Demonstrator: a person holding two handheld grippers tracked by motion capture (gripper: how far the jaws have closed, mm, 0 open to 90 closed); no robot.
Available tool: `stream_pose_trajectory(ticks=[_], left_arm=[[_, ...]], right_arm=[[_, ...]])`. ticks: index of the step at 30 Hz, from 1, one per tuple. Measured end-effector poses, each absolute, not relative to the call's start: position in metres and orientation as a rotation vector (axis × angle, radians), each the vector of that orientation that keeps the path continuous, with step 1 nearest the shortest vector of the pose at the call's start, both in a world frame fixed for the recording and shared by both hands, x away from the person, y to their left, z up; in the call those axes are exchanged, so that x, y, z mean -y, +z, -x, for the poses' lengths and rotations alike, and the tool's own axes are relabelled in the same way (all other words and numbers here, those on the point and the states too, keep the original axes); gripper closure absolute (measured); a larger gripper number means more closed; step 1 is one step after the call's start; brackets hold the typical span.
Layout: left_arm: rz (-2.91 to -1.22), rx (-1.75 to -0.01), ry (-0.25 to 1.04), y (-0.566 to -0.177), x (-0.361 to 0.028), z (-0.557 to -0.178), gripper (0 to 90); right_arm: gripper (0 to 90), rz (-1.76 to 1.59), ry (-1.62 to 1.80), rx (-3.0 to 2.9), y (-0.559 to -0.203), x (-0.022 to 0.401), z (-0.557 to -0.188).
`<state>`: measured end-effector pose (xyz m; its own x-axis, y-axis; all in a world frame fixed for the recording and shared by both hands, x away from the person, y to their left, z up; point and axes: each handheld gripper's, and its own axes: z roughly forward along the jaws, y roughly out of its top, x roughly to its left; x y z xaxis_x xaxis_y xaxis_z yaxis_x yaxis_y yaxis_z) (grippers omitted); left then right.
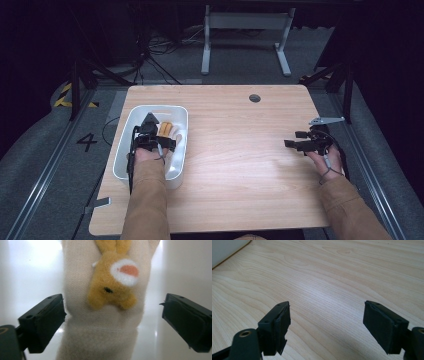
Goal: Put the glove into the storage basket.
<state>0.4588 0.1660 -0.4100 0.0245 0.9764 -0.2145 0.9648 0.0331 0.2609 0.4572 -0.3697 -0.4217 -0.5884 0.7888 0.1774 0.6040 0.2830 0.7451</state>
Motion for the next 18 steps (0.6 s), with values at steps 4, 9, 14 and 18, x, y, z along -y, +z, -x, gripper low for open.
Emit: stream_pose_trajectory(ticks=[4,9,14,18], left_arm=[[-1.977,-1.962,0.072,-0.403,-0.168,-0.458,1.4],[-1.966,-1.897,0.128,-0.390,-0.168,-0.456,0.2],[-2.042,-1.768,0.209,-0.373,-0.161,-0.450,0.2],[-2.011,-1.654,0.196,-0.355,-0.156,-0.443,0.3]], right_arm=[[22.0,-1.288,1.194,-2.327,-0.422,0.370,-0.457],[21.8,-1.286,1.194,-2.331,-0.423,0.369,-0.458],[21.6,-1.286,1.196,-2.329,-0.422,0.370,-0.457],[21.6,-1.279,1.183,-2.334,-0.423,0.369,-0.456]])
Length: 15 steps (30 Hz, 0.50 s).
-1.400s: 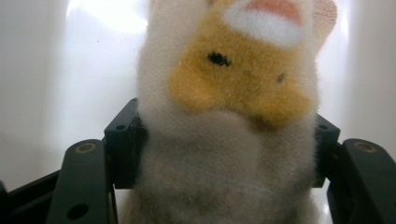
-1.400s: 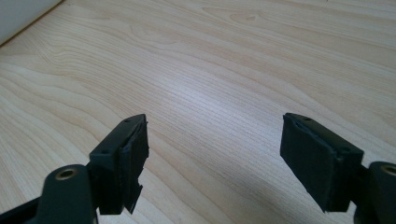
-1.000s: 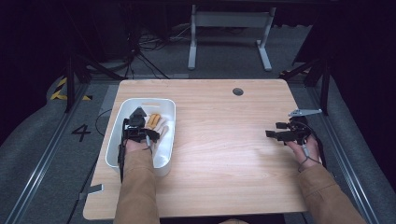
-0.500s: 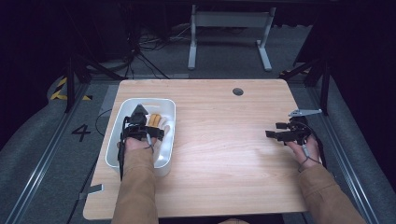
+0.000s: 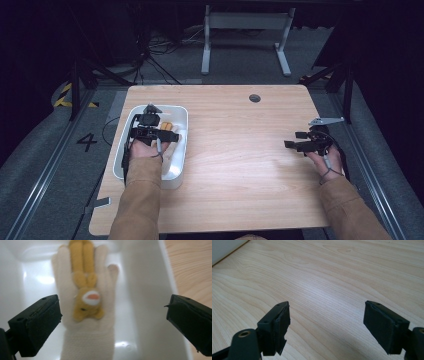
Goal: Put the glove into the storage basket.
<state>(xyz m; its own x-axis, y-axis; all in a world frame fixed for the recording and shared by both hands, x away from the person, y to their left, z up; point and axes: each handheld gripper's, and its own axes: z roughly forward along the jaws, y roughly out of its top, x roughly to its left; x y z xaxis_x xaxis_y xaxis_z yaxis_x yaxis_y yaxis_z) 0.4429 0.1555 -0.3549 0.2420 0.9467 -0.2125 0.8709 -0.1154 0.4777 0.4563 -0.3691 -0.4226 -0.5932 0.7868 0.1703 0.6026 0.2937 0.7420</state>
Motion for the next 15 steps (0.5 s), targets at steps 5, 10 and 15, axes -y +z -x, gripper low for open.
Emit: stream_pose_trajectory(ticks=[5,10,15], left_arm=[[-2.014,-1.490,0.172,-0.340,-0.137,-0.434,0.6],[-2.026,-1.320,0.135,-0.334,-0.114,-0.427,0.9],[-2.049,-1.095,0.090,-0.331,-0.085,-0.422,1.2]], right_arm=[[21.6,-1.257,1.163,-2.348,-0.423,0.366,-0.454],[23.0,-1.240,1.176,-2.356,-0.421,0.364,-0.451],[24.5,-1.236,1.208,-2.371,-0.420,0.366,-0.449]])
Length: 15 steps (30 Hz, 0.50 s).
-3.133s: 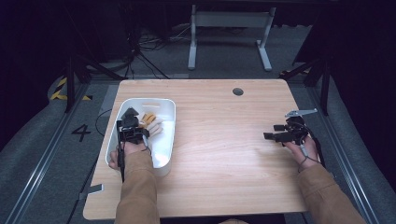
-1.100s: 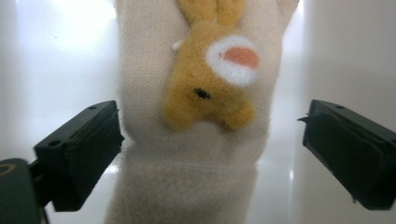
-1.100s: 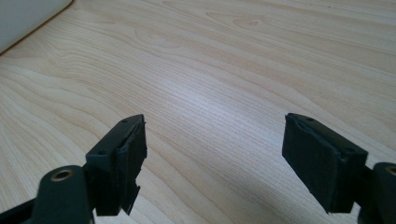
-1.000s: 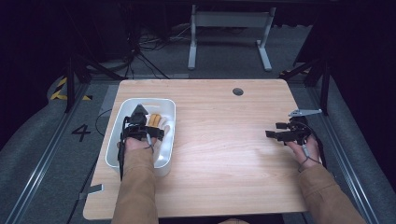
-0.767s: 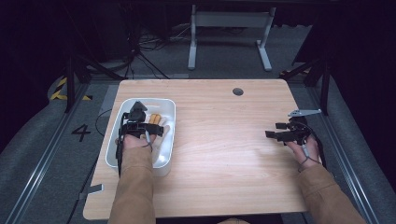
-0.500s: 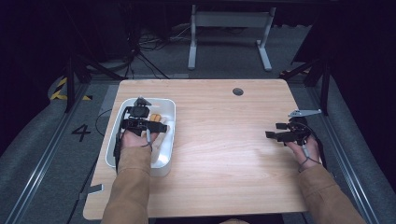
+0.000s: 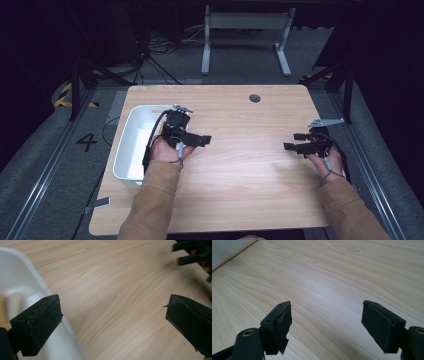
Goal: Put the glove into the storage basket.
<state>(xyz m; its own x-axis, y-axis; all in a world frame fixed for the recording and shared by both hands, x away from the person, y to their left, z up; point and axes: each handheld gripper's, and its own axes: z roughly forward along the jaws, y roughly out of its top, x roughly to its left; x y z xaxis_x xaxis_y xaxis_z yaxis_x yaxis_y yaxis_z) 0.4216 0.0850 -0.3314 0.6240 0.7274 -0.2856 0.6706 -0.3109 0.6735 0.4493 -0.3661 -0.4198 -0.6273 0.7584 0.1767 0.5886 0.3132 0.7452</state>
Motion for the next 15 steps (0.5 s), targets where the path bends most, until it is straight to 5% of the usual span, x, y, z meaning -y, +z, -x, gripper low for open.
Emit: stream_pose_trajectory(ticks=[9,15], left_arm=[[-2.081,-0.813,-0.006,-0.335,-0.033,-0.412,5.4],[-2.083,-0.729,0.061,-0.338,-0.031,-0.399,18.3]], right_arm=[[28.4,-1.249,1.212,-2.367,-0.419,0.375,-0.447],[39.7,-1.242,1.302,-2.422,-0.419,0.376,-0.441]])
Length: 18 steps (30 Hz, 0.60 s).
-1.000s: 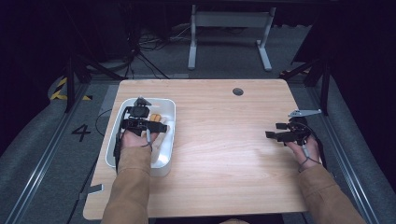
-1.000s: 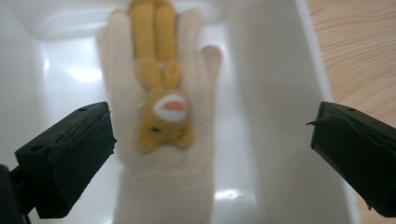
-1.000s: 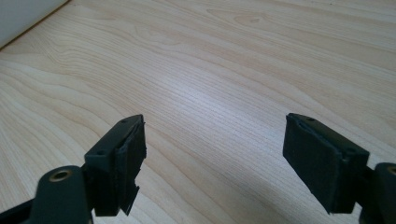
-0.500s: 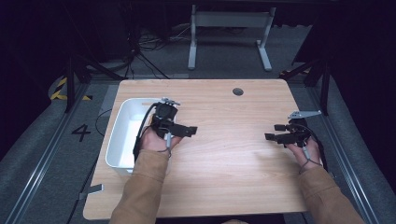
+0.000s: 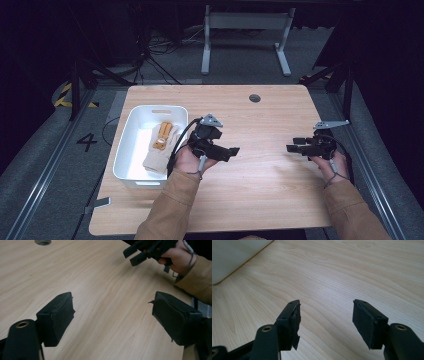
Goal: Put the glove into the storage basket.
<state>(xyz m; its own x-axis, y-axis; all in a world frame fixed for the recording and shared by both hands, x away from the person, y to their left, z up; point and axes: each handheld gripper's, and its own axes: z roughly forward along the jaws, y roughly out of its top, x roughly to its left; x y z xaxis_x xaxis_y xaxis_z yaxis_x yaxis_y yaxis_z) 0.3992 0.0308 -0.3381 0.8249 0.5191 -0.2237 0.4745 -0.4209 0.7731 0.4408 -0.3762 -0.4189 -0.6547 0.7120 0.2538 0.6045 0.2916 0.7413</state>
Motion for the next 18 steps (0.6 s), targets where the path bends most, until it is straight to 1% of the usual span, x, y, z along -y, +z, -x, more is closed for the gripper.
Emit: stream_pose_trajectory(ticks=[3,5,7,8,10,13,15,18], left_arm=[[-2.054,-0.697,0.025,-0.339,-0.032,-0.400,19.3],[-2.063,-0.652,0.026,-0.341,-0.029,-0.398,19.5],[-2.090,-0.599,0.015,-0.345,-0.023,-0.396,22.8],[-2.101,-0.585,0.020,-0.347,-0.020,-0.395,25.8],[-2.137,-0.579,0.018,-0.351,-0.014,-0.393,29.0],[-2.175,-0.559,0.005,-0.359,-0.006,-0.393,31.3],[-2.200,-0.551,-0.028,-0.367,0.000,-0.395,31.4],[-2.260,-0.527,-0.012,-0.381,0.011,-0.395,31.9]], right_arm=[[43.1,-1.223,1.280,-2.422,-0.418,0.372,-0.439],[50.4,-1.196,1.249,-2.438,-0.417,0.368,-0.438],[57.0,-1.178,1.245,-2.471,-0.416,0.366,-0.437],[58.0,-1.163,1.258,-2.485,-0.416,0.366,-0.437],[58.0,-1.159,1.271,-2.485,-0.415,0.366,-0.437],[55.8,-1.164,1.265,-2.479,-0.416,0.367,-0.437],[54.9,-1.176,1.276,-2.470,-0.417,0.369,-0.437],[54.6,-1.174,1.289,-2.471,-0.417,0.372,-0.438]])
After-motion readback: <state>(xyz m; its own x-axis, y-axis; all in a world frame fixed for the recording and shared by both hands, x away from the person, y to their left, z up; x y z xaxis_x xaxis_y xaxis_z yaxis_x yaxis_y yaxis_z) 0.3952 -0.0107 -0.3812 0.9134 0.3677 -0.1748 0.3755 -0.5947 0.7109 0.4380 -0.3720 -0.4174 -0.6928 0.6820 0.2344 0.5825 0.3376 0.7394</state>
